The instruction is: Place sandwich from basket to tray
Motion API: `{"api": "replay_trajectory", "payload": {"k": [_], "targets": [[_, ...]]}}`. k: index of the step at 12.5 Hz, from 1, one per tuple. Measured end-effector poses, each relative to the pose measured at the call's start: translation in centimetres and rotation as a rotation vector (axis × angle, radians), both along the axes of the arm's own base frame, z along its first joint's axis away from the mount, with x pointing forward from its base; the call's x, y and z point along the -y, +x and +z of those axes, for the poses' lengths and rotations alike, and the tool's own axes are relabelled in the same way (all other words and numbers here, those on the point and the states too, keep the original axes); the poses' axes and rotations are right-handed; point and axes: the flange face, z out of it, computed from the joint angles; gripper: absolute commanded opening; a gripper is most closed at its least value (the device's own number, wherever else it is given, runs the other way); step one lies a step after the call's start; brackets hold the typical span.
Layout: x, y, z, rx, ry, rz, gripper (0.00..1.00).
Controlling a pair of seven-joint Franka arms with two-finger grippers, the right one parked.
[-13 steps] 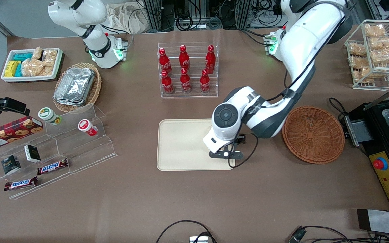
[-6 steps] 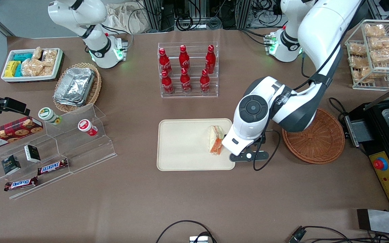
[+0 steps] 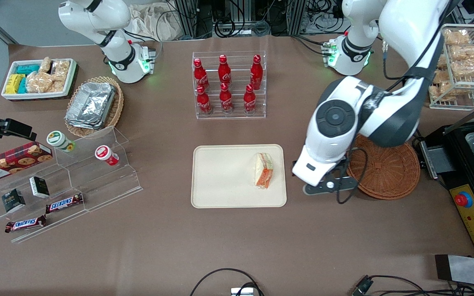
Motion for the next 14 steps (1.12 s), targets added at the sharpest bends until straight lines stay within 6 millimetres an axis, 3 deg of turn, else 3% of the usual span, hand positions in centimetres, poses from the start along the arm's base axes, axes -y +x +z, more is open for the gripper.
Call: {"api": "replay_trajectory", "payload": {"k": [5, 9, 14], "targets": [[-3.2, 0.5, 2.6, 0.005, -0.007, 0.000, 1.00], [-8.5, 0.7, 5.9, -0.014, -0.028, -0.043, 1.00], [-13.0, -0.3, 8.0, -0.031, -0.036, -0.108, 1.00]]}}
